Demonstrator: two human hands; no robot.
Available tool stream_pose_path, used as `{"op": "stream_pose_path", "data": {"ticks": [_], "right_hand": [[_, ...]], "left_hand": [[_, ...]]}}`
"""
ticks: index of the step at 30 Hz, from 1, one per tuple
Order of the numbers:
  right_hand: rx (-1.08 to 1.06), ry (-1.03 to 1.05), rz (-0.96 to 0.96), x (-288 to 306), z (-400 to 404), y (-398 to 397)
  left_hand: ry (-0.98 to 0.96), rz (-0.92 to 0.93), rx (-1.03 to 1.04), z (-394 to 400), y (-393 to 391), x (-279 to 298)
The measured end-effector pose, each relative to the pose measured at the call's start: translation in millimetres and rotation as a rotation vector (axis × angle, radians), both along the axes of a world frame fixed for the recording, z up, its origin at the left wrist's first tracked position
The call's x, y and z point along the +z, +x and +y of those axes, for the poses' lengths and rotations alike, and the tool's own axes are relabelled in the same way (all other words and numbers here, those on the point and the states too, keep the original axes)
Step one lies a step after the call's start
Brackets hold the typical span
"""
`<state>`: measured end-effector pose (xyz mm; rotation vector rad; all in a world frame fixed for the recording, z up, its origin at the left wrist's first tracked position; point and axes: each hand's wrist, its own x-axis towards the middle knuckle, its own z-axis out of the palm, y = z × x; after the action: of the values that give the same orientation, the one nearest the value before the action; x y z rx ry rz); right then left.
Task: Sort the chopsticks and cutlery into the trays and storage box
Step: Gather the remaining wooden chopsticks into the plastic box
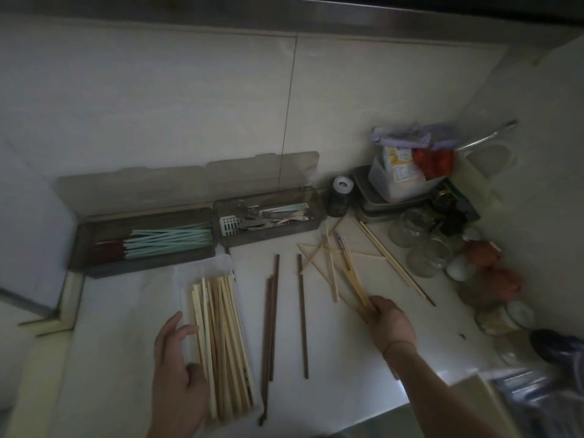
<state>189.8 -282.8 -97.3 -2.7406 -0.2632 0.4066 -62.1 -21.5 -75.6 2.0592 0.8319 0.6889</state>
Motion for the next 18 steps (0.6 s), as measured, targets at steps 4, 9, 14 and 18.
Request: {"op": "stream_pose_path", "data": {"ticks": [4, 9, 14, 18], "right_hand": [[-0.07, 0.094, -0.007, 4.5, 6.8, -3.2], [-0.159, 0.215, -0.059, 29.1, 17.9, -7.9], [-0.133, 0.217, 0.002, 75.8, 48.2, -7.1], [-0.037, 0.21, -0.025, 109.9, 46.4, -17.7]], "left_hand": [[-0.013, 0.01, -0.003, -0.3, -0.2, 0.0], [-0.038, 0.01, -0.001, -1.0, -0.5, -3.5], [-0.042, 0.004, 0.007, 0.0, -1.2, -7.9], [-0.046, -0.001, 0.023, -1.2, -1.7, -10.1]]}}
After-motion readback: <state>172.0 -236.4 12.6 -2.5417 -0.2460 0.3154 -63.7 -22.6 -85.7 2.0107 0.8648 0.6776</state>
